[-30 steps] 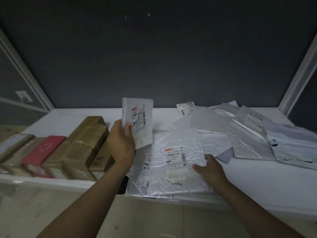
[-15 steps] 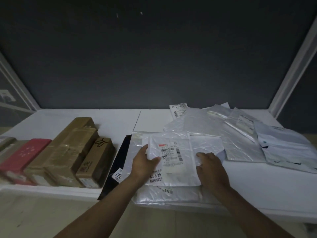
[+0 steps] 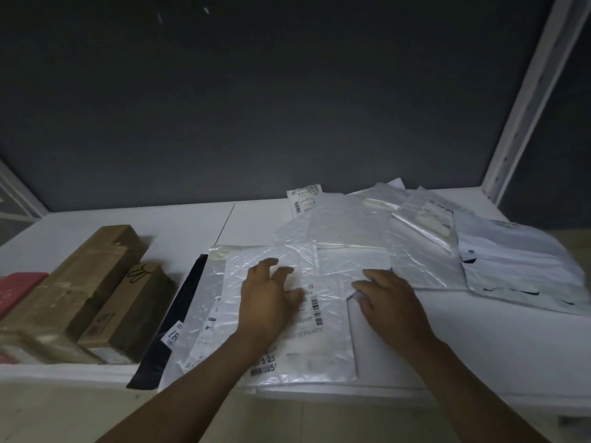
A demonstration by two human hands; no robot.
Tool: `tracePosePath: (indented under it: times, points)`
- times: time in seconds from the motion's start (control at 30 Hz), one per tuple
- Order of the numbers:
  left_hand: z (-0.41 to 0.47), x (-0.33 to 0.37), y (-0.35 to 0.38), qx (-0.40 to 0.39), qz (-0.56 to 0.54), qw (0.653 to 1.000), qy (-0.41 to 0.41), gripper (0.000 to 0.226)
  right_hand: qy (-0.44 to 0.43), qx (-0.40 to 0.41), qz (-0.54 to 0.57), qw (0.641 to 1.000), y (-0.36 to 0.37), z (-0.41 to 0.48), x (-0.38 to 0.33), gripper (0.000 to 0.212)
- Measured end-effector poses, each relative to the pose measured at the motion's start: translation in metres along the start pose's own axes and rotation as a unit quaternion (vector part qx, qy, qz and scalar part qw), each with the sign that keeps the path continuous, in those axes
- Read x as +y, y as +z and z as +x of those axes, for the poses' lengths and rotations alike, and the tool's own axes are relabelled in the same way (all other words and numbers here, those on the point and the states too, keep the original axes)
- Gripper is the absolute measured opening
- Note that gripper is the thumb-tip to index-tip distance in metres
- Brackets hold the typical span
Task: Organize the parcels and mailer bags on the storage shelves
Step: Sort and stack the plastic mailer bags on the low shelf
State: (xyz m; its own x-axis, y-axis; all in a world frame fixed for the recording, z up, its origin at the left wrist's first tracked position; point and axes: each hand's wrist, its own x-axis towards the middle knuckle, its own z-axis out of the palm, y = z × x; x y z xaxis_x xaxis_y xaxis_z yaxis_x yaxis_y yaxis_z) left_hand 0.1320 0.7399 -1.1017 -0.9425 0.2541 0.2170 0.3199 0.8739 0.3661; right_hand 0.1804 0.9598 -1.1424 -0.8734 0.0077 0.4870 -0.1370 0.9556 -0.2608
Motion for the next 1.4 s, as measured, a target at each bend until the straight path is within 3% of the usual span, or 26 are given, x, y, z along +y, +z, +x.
tracePosePath:
  times: [0.2,0.43,0.57,0.63,0.73,0.83,1.0,1.1,1.2,1.33,1.4]
  points:
    - [0.070,0.056,0.035,-0.013,0.048,0.993,0.106,0.054,0.008,0.089,0.003,0.996,-0.008,0.007,0.043,0.030]
    - [0.112,0.065,0.062,-0.085,0.094,0.990,0.060,0.059,0.049,-0.053,-0.050,0.996,0.005,0.000,0.069,0.038]
    - [0.115,0.060,0.064,0.012,0.178,0.976,0.125,0.026,0.053,-0.039,-0.023,0.998,0.013,0.000,0.074,0.042]
    - [0.117,0.061,0.062,0.066,0.184,0.971,0.140,0.022,0.053,-0.024,-0.023,0.998,0.012,0.000,0.074,0.042]
    - [0.123,0.064,0.057,0.146,0.128,0.971,0.137,0.032,0.073,-0.005,-0.020,0.997,0.011,-0.001,0.074,0.046]
    - [0.122,0.072,0.048,0.235,0.058,0.964,0.114,0.026,0.094,-0.020,-0.018,0.995,0.009,-0.004,0.076,0.043]
    - [0.111,0.102,0.023,0.305,-0.158,0.938,0.042,0.035,0.126,-0.154,0.035,0.979,-0.008,-0.002,0.071,0.055]
    - [0.105,0.111,0.011,0.330,-0.245,0.911,-0.032,0.025,0.151,-0.086,0.170,0.970,-0.019,0.003,0.061,0.056]
    - [0.088,0.113,0.002,0.325,-0.296,0.894,-0.083,0.021,0.218,-0.029,0.334,0.917,-0.040,0.017,0.044,0.049]
    - [0.052,0.111,-0.005,0.265,-0.345,0.895,-0.095,0.022,0.295,0.025,0.590,0.751,-0.063,0.033,0.018,0.065]
    - [0.036,0.106,-0.012,0.236,-0.368,0.895,-0.095,0.022,0.333,0.040,0.633,0.698,-0.068,0.034,0.009,0.063]
